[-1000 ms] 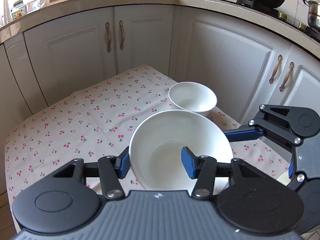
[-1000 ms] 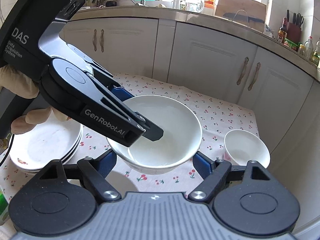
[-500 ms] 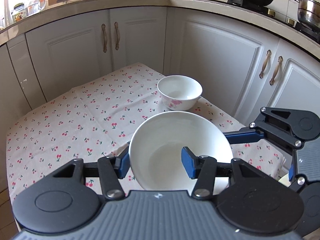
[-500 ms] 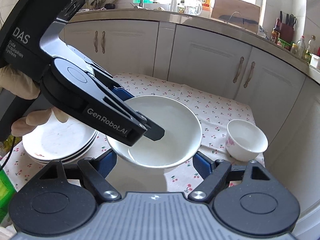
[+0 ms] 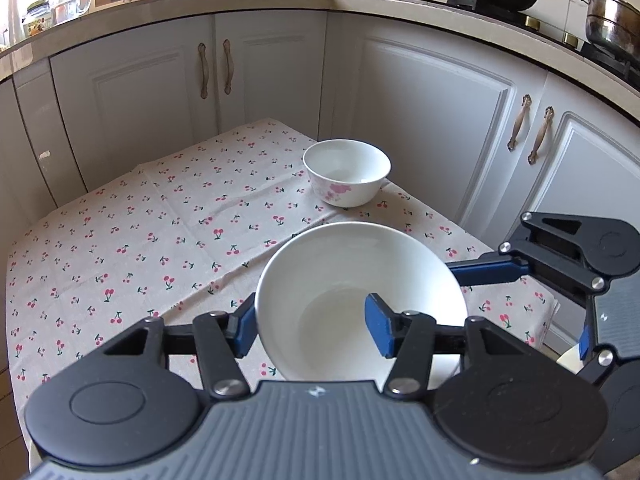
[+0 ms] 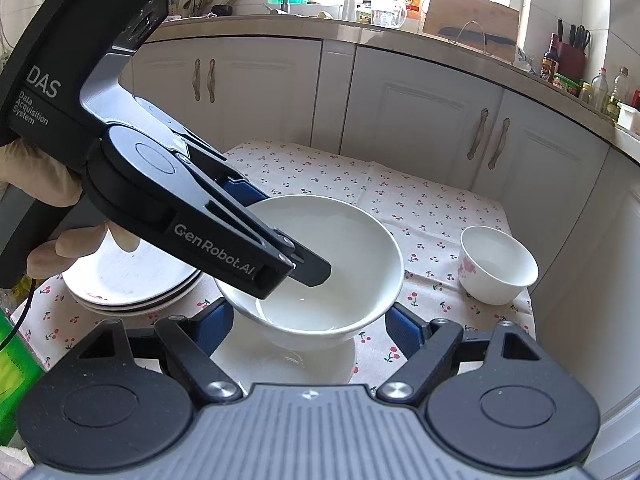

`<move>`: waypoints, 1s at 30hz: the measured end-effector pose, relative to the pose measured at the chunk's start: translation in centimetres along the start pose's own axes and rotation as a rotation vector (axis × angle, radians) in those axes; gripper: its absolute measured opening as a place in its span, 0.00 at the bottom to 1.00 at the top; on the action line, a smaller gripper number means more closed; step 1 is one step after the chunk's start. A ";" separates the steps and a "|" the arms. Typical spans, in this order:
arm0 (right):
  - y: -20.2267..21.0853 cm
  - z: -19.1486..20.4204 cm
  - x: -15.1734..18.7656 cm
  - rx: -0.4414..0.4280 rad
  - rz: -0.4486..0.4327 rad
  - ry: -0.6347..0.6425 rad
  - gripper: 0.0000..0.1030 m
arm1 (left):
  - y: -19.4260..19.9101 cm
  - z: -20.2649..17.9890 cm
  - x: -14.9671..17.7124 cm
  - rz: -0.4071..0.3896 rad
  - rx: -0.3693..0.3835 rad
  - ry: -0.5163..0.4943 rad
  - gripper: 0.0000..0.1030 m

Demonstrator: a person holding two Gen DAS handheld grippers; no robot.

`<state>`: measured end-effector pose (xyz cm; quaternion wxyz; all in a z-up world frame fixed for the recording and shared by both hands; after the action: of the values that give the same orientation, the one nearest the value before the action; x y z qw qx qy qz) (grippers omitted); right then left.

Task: Organize plates and bowls
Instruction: 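Lower the white bowl into the other white bowl with left tool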

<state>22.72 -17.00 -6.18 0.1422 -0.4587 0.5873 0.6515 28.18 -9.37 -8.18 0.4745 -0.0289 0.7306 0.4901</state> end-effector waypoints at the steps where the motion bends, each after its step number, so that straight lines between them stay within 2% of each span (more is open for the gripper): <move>1: 0.0 0.1 0.0 -0.002 0.000 -0.002 0.84 | 0.0 0.0 0.1 0.001 -0.001 -0.002 0.52; 20: -0.2 0.7 2.3 -0.036 0.058 -0.008 0.84 | -1.3 -0.9 2.5 0.054 0.006 -0.008 0.55; 30: -0.3 0.9 3.0 -0.059 0.071 -0.035 0.84 | -1.7 -1.1 3.1 0.058 -0.027 -0.020 0.55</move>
<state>20.98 -17.20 -8.78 0.1157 -0.4302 0.5811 0.6811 26.64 -9.73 -11.47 0.4669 -0.0092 0.7198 0.5136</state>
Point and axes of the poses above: each gripper's, at about its wrist camera, not at the fingertips, and y roughly against the way its jaws point, z to its left, x to its underside, the point moved 10 cm from there along -y, roughly the way its jaws point, and after that the axes turned 1 degree about x, right-handed, at the moved point
